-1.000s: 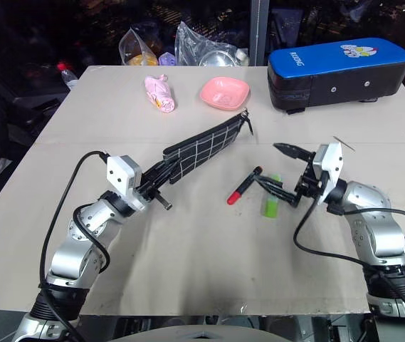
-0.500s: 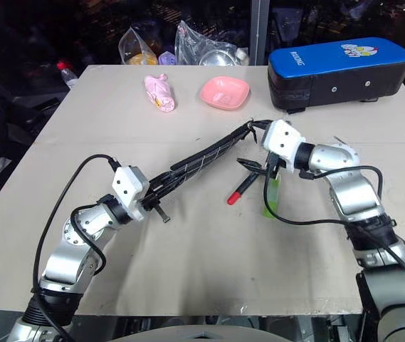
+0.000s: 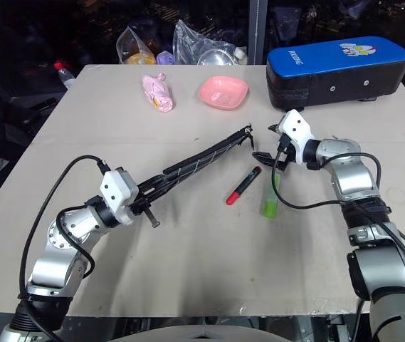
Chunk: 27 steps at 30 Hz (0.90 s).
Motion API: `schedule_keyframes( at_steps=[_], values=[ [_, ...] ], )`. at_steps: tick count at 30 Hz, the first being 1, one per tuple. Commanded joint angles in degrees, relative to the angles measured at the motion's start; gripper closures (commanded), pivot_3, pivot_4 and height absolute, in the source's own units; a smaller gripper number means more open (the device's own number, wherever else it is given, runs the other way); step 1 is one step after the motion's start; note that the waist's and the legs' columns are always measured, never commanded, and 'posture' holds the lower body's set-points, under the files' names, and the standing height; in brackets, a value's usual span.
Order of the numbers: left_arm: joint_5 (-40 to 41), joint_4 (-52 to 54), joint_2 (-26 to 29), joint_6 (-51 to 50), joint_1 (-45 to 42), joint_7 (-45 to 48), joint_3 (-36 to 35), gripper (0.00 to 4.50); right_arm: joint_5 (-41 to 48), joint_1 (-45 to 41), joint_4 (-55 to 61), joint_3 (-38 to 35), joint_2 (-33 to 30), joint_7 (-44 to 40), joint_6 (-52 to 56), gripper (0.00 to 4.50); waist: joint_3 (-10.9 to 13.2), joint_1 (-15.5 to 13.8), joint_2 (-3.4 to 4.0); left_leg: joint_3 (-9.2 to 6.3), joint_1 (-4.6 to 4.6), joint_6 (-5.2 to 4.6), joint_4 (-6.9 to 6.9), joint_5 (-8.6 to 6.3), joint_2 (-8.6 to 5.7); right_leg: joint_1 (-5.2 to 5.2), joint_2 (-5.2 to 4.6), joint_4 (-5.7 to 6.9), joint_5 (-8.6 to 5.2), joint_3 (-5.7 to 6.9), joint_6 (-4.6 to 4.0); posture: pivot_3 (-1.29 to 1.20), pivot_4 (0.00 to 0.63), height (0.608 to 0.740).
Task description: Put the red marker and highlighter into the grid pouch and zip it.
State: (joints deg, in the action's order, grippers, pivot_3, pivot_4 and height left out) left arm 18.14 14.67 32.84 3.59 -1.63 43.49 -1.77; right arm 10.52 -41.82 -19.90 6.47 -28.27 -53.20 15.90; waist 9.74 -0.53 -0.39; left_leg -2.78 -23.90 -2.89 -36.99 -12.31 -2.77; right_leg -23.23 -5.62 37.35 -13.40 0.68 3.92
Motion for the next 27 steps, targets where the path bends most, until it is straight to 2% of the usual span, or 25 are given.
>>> schedule_keyframes(
  at_steps=[1, 3, 10, 11, 15, 18, 22, 27],
  values=[
    [0.2, 2.3, -0.2, 1.1, 0.4, 0.1, -0.9, 4.5, 3.5, -1.7, 5.9, -2.5, 1.0, 1.6, 7.0, 0.4, 0.0, 0.0, 0.0, 0.0, 0.0, 0.0, 0.02, 0.0, 0.0, 0.0, -0.02, 0.0, 0.0, 0.0, 0.0, 0.0, 0.15, 0.726],
    [0.1, 2.1, -0.3, 1.2, 0.3, 0.2, -0.8, 4.5, 4.5, -1.9, 7.4, -2.8, 1.6, 1.8, 9.6, 0.78, 0.0, -0.1, 0.0, 0.0, 0.0, 0.0, 0.04, 0.0, -0.03, -0.01, -0.08, -0.01, 0.0, 0.01, 0.0, 0.0, 0.15, 0.726],
    [0.0, 1.4, -0.5, 1.2, -0.5, 0.6, -0.7, 4.5, 6.3, -2.5, 9.8, -2.6, 2.6, 3.2, 15.1, 4.34, 0.0, -0.1, 0.0, 0.0, 0.0, 0.0, 0.05, 0.0, -0.05, -0.01, -0.06, -0.03, 0.0, 0.03, 0.0, 0.0, 0.15, 0.726],
    [-0.1, 1.3, -0.6, 1.2, -0.6, 0.6, -0.6, 4.5, 6.4, -2.5, 10.0, -2.6, 2.8, 3.5, 15.4, 4.47, 0.0, -0.1, 0.0, 0.0, 0.0, 0.0, 0.05, 0.0, -0.05, -0.01, -0.05, -0.03, 0.0, 0.03, 0.01, 0.0, 0.15, 0.726],
    [2.3, 2.1, -0.9, -0.8, -0.4, 0.9, -1.1, 4.5, 6.5, -2.5, 10.9, -2.5, 3.2, 4.5, 16.5, 4.47, 0.0, -0.1, 0.0, 0.0, 0.0, 0.0, 0.07, 0.0, -0.05, -0.01, 0.04, -0.04, 0.0, 0.03, 0.01, 0.0, 0.15, 0.726],
    [3.2, 3.4, -1.5, -2.1, -0.1, 0.1, -1.4, 3.59, 6.6, -2.5, 11.7, -2.6, 3.2, 5.2, 17.7, 4.5, 0.0, -0.1, 0.0, 0.0, 0.0, 0.0, 0.1, 0.0, -0.05, -0.03, 0.05, -0.04, 0.01, 0.02, 0.02, 0.0, 0.15, 0.726],
    [5.7, 6.0, -2.7, -4.6, 0.9, -1.0, -1.7, 1.77, 6.4, -2.7, 12.4, -2.6, 3.3, 6.3, 18.2, 4.5, 0.0, -0.1, 0.0, 0.01, 0.0, 0.0, 0.11, 0.0, -0.05, -0.03, 0.05, -0.05, 0.02, 0.02, 0.04, 0.0, 0.15, 0.726],
    [5.6, 7.5, -3.2, -5.8, 1.7, -1.2, -0.9, 1.77, 6.5, -3.0, 12.7, -2.5, 3.4, 6.9, 18.3, 4.5, 0.0, -0.1, 0.0, 0.01, 0.0, 0.0, 0.13, 0.0, -0.05, -0.03, 0.05, -0.06, 0.0, 0.01, 0.01, 0.0, 0.15, 0.726]
  ],
)
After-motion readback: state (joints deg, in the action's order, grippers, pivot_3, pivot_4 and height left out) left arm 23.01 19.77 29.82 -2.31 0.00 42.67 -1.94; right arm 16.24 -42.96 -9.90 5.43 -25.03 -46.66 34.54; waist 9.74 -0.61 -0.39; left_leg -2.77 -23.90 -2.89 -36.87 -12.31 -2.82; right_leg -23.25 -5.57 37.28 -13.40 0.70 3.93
